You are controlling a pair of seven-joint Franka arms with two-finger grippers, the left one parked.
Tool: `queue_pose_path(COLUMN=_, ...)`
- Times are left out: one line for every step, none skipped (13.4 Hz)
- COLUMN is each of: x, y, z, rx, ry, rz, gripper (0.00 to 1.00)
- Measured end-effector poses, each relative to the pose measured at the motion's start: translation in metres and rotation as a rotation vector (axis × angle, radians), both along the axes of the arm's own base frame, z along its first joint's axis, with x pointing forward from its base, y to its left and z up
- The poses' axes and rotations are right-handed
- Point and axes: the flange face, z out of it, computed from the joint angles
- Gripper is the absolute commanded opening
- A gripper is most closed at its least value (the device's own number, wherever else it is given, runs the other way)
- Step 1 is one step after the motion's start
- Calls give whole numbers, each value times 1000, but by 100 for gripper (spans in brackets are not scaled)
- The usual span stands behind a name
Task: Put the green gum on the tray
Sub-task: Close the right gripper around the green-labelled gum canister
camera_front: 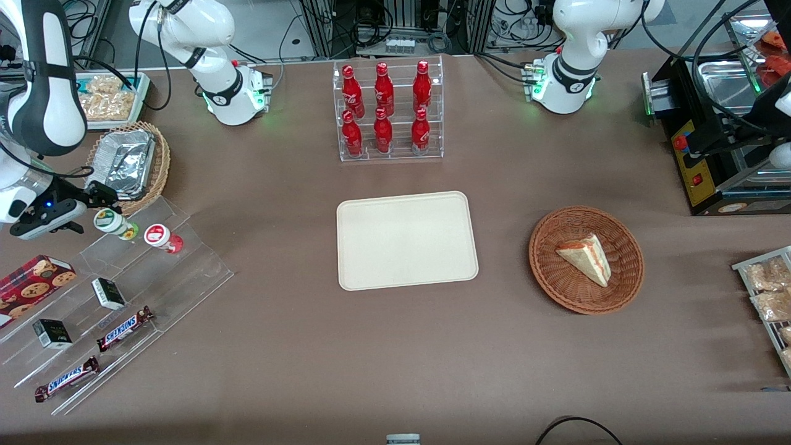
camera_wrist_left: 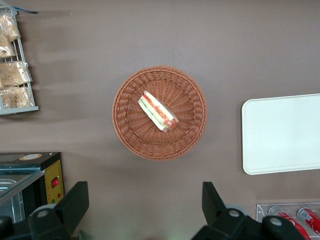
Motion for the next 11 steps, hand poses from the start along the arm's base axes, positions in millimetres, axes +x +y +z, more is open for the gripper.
queue_pose_path(x=0, y=0, z=-1, rx=0, ry=1, rz=1, gripper=100)
queue_pose_path(x=0, y=1, z=-2, rx=0, ry=0, rz=2, gripper=100)
queue_pose_path(x=0, y=2, z=-2, rx=0, ry=0, rz=4, gripper=100)
queue_pose_path(x=0, y=3, z=-2, rx=0, ry=0, rz=6, gripper=99)
queue_pose_path(x=0, y=4, z=-3, rx=0, ry=1, rz=8, gripper=99)
queue_pose_path(x=0, y=4, z=-3, rx=0, ry=1, rz=9, gripper=99)
queue_pose_path(x=0, y=5, z=-3, rx=0, ry=1, rz=9, gripper=95)
queue_pose_path(x=0, y=5, z=-3, rx=0, ry=2, rz=10, gripper=86)
queue_pose_path(x=0, y=5, z=-4, rx=0, ry=3, rz=13, gripper=68)
queue_pose_path(x=0, y=5, z=-4, rx=1, ry=4, rz=15, gripper=42)
queue_pose_path(x=0, y=5, z=-5, rx=1, ry=5, rz=18, gripper=14)
